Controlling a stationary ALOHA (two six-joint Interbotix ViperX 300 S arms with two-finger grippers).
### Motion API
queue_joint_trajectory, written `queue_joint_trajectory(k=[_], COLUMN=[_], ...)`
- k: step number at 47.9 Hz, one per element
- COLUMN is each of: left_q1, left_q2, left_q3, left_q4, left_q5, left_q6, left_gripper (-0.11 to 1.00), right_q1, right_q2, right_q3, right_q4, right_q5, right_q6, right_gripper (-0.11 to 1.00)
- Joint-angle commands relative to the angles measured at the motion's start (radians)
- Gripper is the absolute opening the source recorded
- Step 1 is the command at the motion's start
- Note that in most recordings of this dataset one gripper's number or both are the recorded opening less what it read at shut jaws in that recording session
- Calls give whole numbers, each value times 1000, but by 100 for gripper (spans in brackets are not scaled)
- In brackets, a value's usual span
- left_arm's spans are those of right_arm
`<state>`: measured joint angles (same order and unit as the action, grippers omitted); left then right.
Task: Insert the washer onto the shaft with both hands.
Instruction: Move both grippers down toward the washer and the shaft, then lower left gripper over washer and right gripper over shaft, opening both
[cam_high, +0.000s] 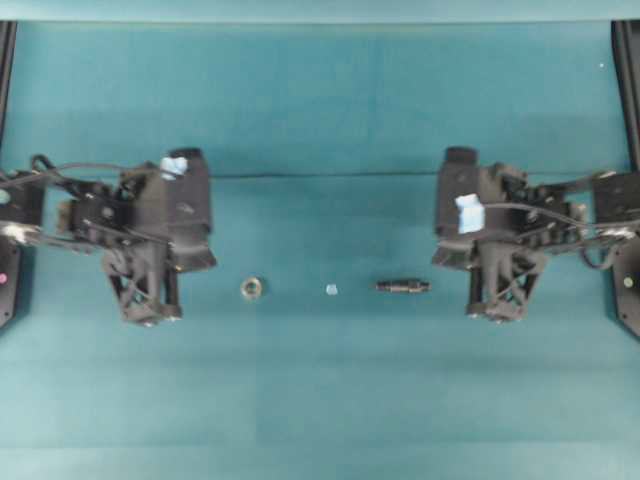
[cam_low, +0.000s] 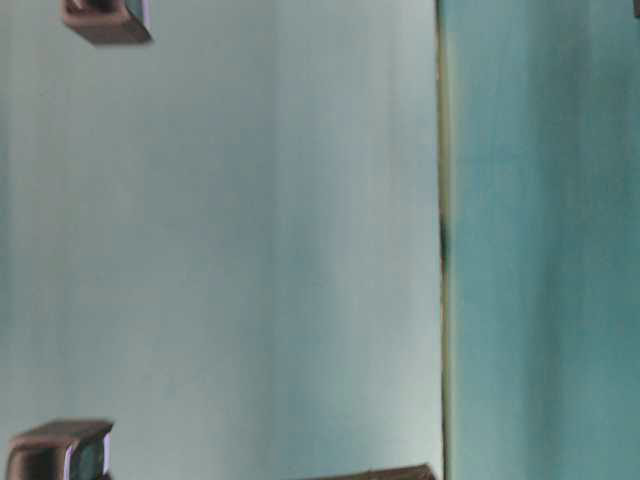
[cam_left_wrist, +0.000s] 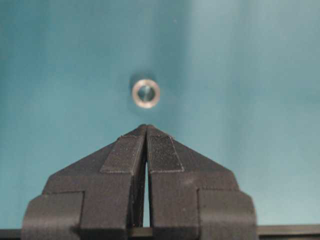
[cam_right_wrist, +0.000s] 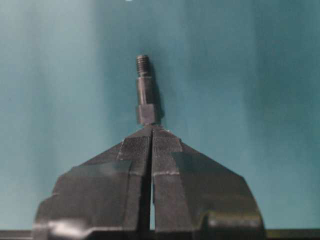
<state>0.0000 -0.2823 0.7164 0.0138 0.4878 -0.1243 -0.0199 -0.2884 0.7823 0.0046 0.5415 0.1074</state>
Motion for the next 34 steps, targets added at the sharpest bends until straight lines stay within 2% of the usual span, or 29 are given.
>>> queue_joint_trajectory(k=[1,14,25,30,34], left_q1=[-2,-9,-9,-8,-9], left_q2=[25,109,114,123,138], left_q3=[-29,-35,-31,-29,-37], left_q4=[3,3,12,12,12], left_q5=[-2,0,-34,-41,-48], left_q6=[5,6,9,9,11], left_gripper=[2,2,2,2,2], right_q1=[8,9,9,9,9], right_q2=[11,81,127,133,133], right_q3=[-23,-31,-54,-58,-58], right_q4=[-3,-2,-3,-3,-3], right_q5=[-2,12,12,12,15], right_q6=[-5,-3,-5,-6,-3], right_gripper=[-10,-10,-9,-5,4])
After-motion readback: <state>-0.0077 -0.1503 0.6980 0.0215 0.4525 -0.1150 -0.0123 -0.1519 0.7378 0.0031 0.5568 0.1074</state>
